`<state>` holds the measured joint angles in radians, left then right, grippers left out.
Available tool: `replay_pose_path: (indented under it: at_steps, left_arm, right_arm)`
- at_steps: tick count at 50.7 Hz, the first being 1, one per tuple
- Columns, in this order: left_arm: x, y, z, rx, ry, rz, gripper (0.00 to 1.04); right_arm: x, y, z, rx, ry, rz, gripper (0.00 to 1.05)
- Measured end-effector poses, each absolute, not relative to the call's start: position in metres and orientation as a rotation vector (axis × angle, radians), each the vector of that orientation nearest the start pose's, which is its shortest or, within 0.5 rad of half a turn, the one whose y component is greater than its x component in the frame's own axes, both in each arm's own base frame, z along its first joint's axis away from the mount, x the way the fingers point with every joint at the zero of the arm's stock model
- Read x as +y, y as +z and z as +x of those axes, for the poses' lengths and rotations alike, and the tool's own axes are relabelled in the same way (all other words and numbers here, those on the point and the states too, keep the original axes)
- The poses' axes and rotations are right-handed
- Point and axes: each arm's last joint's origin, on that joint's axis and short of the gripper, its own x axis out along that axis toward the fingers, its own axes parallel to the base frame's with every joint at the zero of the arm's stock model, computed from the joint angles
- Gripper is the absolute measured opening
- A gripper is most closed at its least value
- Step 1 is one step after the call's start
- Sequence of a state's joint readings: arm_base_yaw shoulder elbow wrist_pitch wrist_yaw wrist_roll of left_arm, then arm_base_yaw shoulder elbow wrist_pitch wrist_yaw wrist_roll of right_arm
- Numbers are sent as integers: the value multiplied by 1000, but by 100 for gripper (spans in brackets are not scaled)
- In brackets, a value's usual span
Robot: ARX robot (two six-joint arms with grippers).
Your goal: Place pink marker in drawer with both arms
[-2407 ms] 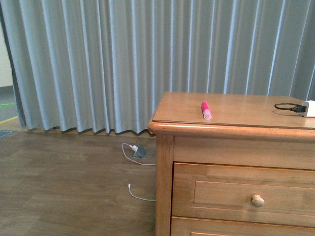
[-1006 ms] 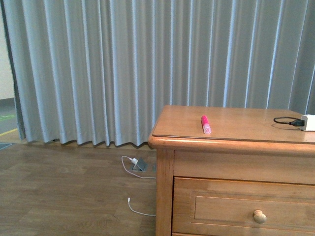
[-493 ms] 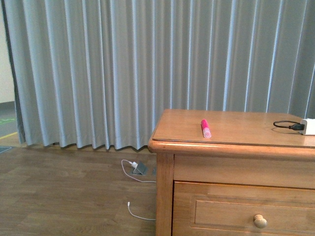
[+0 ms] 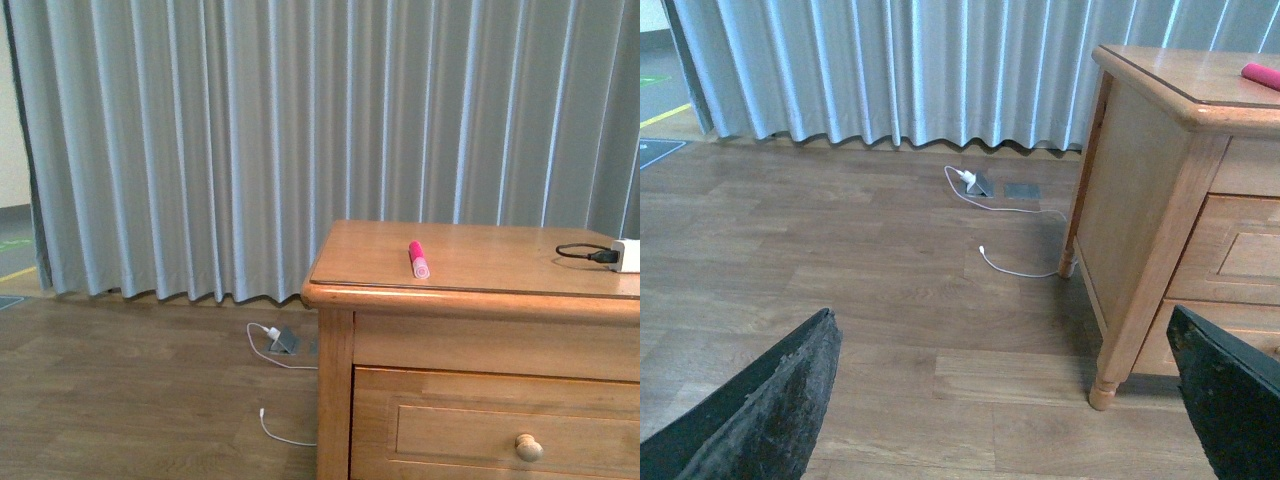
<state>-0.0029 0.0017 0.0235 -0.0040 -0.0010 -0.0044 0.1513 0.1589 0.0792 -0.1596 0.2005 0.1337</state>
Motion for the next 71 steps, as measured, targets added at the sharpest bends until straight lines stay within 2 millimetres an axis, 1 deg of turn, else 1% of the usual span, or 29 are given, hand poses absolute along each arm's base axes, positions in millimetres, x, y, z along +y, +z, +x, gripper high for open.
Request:
replay_pose_path:
  at_steps: [9, 16, 26, 28, 39, 45, 52, 62, 71]
  left_arm:
    - [0, 171, 96, -18, -2, -4, 99]
    - [0, 171, 96, -18, -2, -4, 99]
    - [0, 171, 96, -18, -2, -4, 99]
    - [0, 171, 96, -18, -2, -4, 99]
    - [0, 171, 96, -18, -2, -4, 99]
    - [0, 171, 96, -18, -2, -4, 99]
    - [0, 171, 96, -18, -2, -4, 99]
    - [0, 171, 96, -18, -2, -4, 99]
    - [0, 171, 96, -18, -2, -4, 99]
  right_arm:
    - [25, 169, 115, 263, 22, 49, 96]
    - [35, 171, 131, 296, 52, 22, 96]
    - [46, 171, 163, 336, 52, 9, 96]
    - [49, 170, 173, 347, 55, 7, 96]
    - [60, 166, 215, 384, 50, -9, 96]
    - [66, 161, 240, 406, 18, -13, 96]
    - [73, 151, 265, 418, -7, -11, 96]
    - [85, 134, 298, 435, -17, -2, 96]
    - [92, 120, 325, 438, 15, 22, 96]
